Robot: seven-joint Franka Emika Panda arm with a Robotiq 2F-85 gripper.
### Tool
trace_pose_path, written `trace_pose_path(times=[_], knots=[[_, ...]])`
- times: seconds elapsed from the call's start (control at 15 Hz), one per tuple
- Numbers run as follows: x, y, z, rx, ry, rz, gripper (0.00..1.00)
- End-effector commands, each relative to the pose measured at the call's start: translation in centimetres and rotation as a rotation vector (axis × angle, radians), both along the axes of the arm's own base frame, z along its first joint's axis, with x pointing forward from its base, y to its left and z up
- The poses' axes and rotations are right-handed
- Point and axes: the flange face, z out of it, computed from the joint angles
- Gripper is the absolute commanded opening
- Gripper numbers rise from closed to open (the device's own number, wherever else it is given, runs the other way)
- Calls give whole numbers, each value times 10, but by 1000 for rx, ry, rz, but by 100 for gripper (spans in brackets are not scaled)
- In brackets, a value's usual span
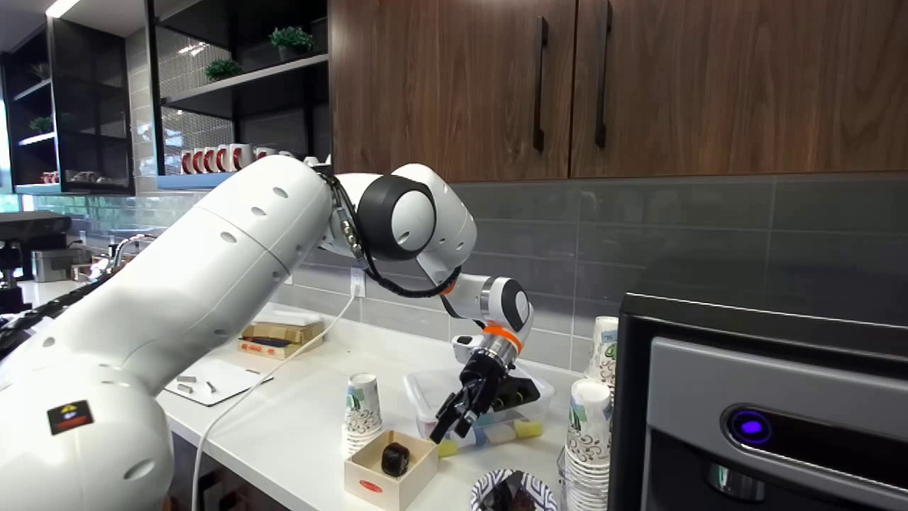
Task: Use the silver spatula to stir the contents of the white plate on the right
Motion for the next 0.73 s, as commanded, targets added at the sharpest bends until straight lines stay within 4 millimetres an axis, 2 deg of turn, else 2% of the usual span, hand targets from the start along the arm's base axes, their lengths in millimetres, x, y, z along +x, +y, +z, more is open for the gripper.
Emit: trace_pose_path(times=[0.0,0.67], knots=[[0,-10,-26,-17,3,-7,100],[1,-11,-26,-4,6,-11,100]])
